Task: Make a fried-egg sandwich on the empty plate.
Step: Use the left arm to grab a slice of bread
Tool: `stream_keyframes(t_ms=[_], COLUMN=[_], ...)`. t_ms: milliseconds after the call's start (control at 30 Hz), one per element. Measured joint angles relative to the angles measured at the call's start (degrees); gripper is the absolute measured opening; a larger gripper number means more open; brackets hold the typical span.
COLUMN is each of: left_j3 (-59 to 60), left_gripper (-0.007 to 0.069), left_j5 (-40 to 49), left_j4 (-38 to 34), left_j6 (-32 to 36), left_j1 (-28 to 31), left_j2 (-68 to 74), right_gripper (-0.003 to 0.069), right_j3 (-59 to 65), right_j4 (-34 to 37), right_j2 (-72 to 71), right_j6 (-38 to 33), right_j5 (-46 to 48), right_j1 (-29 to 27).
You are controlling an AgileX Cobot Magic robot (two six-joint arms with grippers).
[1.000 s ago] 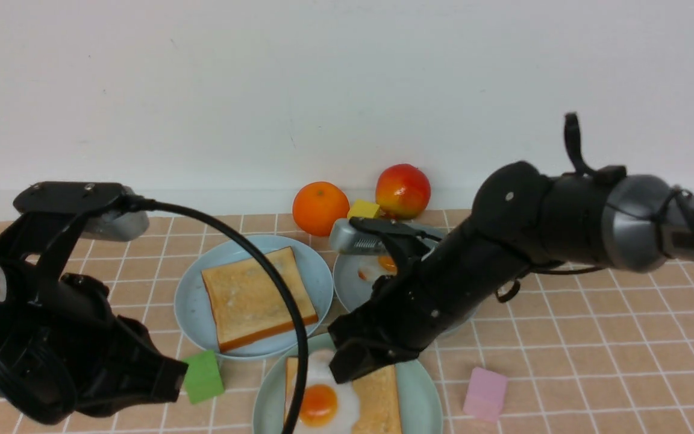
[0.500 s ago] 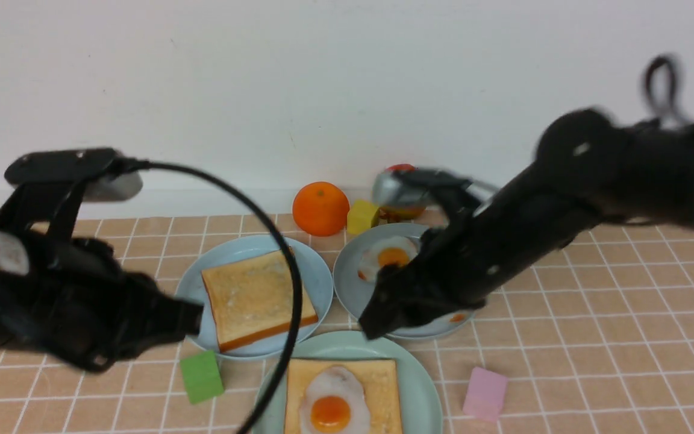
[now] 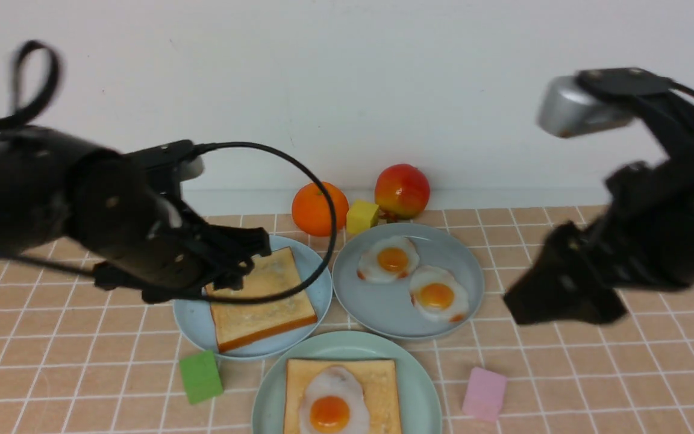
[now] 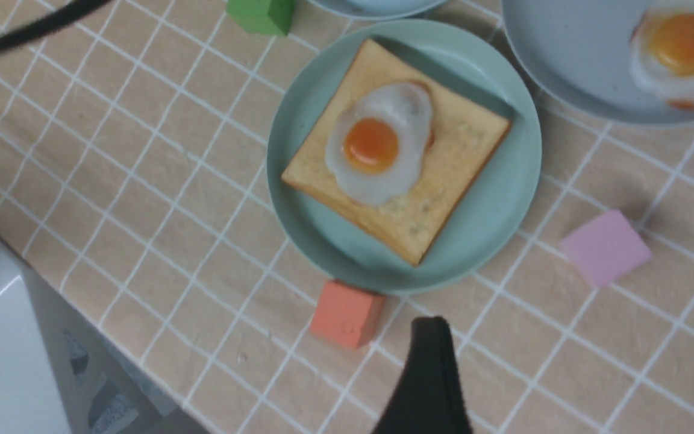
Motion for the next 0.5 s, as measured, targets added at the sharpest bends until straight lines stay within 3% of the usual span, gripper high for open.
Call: stream_keyframes(t_ms=[167, 300, 500], left_j3=[-6.1, -7.1, -7.2], left_gripper=[0.0407, 0.0407, 0.0404], left_j5=[2.5, 2.7, 0.9], left_j4=[-5.5, -15.7, -25.9], left_j6=[6.0, 14.8, 23.1], left_j1=[4.9, 9.8, 11.0], left_j2=[8.1, 13.2, 20.4], right_gripper=[0.0560, 0.0559, 0.0559], right_j3=[7.2, 12.2, 14.2], right_j4=[-0.3, -0.5, -0.5], right_j2=[-8.9, -13.7, -15.8], right_j6=[0.0, 0.2, 0.3], right_j5=[-0.2, -1.0, -1.8], right_j1=[0.0, 0.0, 0.0])
